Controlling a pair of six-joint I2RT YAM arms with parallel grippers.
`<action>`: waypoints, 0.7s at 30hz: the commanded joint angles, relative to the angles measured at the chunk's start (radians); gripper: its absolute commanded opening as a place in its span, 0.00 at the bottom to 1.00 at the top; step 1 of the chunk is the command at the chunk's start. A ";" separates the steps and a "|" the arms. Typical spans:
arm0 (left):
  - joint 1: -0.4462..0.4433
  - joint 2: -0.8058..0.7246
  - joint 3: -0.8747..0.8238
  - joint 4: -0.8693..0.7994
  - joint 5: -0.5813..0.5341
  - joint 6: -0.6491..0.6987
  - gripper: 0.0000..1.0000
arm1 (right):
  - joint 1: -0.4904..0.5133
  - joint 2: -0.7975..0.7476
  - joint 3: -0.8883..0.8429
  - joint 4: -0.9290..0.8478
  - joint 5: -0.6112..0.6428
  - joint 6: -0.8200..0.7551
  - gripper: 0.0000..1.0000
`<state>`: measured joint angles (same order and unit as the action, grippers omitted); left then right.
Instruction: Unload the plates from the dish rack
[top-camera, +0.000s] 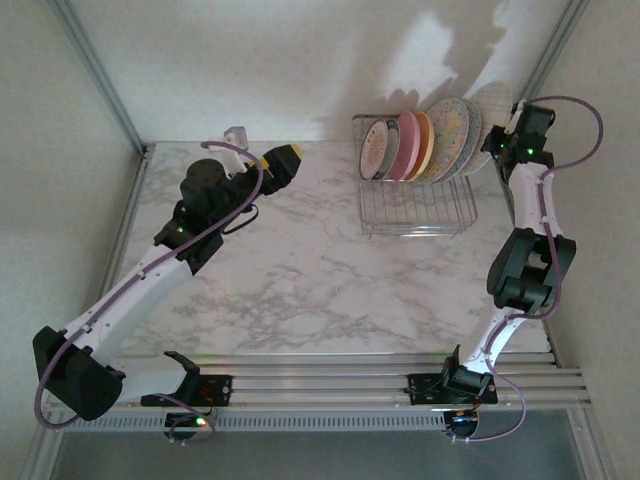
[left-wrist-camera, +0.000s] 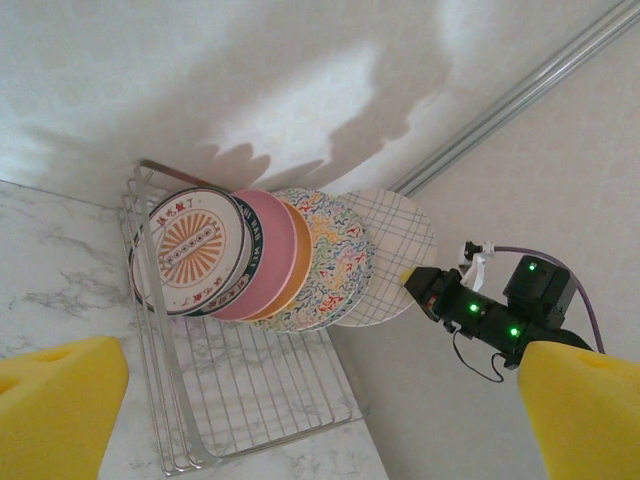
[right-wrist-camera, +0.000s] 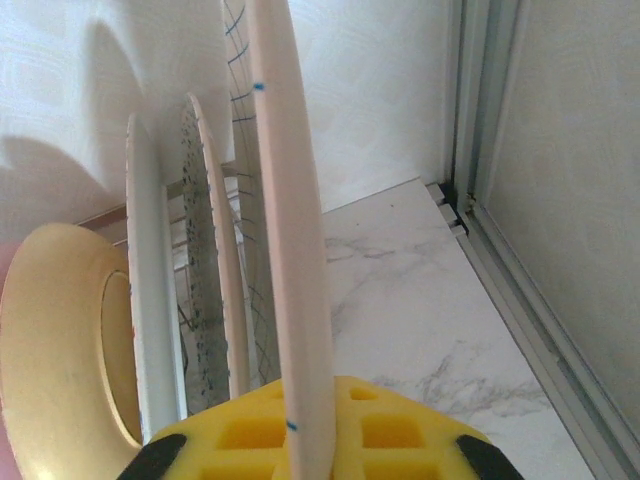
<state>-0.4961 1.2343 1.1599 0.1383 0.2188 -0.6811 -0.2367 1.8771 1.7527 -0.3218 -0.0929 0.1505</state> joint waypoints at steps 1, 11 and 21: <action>-0.010 0.000 0.038 0.038 0.028 -0.007 1.00 | 0.008 -0.085 -0.035 0.098 0.036 0.000 0.00; -0.010 0.001 0.044 0.041 0.048 -0.008 1.00 | 0.020 -0.226 -0.191 0.153 0.177 -0.008 0.00; -0.015 0.002 0.039 0.043 0.064 -0.015 1.00 | 0.037 -0.364 -0.291 0.131 0.242 0.001 0.00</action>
<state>-0.4980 1.2343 1.1652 0.1410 0.2512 -0.6819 -0.2127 1.5875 1.4750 -0.2546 0.0967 0.1482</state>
